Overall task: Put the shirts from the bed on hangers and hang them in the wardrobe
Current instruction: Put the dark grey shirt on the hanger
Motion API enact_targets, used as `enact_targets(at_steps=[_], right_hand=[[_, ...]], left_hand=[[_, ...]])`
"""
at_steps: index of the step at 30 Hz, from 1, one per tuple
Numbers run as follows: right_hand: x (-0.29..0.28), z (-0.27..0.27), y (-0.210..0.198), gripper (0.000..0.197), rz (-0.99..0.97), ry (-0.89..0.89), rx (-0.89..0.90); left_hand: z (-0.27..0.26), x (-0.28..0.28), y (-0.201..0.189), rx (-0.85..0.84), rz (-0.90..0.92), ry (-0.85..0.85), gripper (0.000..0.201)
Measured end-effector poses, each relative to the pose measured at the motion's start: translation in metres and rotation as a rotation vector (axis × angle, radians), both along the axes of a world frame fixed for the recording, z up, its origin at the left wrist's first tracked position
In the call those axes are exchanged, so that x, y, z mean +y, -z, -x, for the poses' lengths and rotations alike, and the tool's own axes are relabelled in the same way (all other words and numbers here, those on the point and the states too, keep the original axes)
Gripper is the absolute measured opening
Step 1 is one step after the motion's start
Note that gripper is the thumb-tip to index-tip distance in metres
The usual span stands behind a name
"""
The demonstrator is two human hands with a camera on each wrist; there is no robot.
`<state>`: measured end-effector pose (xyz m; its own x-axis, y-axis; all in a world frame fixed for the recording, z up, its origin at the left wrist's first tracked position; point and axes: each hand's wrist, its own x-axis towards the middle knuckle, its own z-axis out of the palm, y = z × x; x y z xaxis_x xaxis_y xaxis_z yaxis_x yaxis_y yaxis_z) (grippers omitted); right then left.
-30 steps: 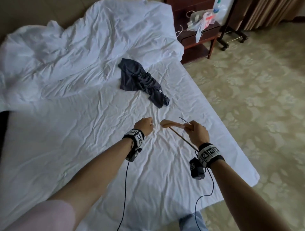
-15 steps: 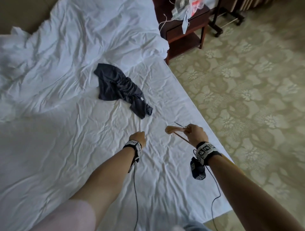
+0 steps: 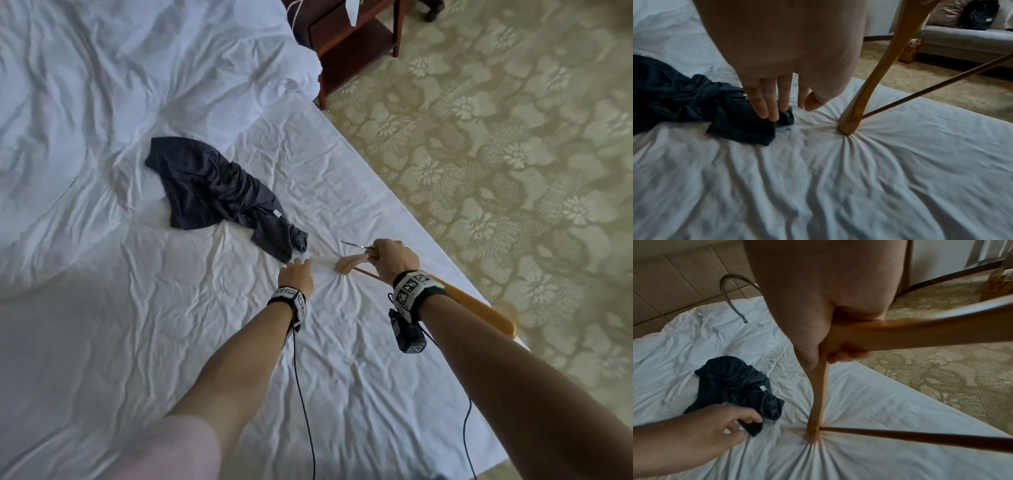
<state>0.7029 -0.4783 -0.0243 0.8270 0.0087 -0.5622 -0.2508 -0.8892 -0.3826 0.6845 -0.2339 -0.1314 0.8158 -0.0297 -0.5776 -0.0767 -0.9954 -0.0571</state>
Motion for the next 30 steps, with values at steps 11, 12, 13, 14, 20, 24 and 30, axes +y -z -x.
enact_targets(at_steps=[11,12,13,14,20,24,30], right_hand=[[0.031,-0.038,0.008,0.011,0.108,-0.149,0.002],[0.033,-0.036,0.009,0.012,0.115,-0.157,-0.005],[0.035,-0.034,0.010,0.012,0.119,-0.160,-0.012],[0.036,-0.032,0.011,0.013,0.119,-0.160,-0.018],[0.036,-0.020,0.013,0.013,0.127,-0.149,-0.033],[0.036,-0.017,0.010,0.013,0.119,-0.147,-0.035],[0.033,-0.013,0.003,0.013,0.099,-0.166,-0.024]], left_hand=[[-0.055,0.013,0.055,-0.039,0.064,-0.128,0.048],[-0.059,0.014,0.059,-0.015,0.060,-0.151,0.047],[-0.062,0.016,0.063,0.022,0.055,-0.163,0.048],[-0.065,0.019,0.067,0.051,0.050,-0.161,0.053],[-0.066,0.023,0.070,-0.050,0.153,-0.235,0.044],[-0.041,0.027,0.056,-0.056,0.195,-0.394,0.058],[-0.010,0.042,0.053,-0.001,0.172,-0.378,0.069]])
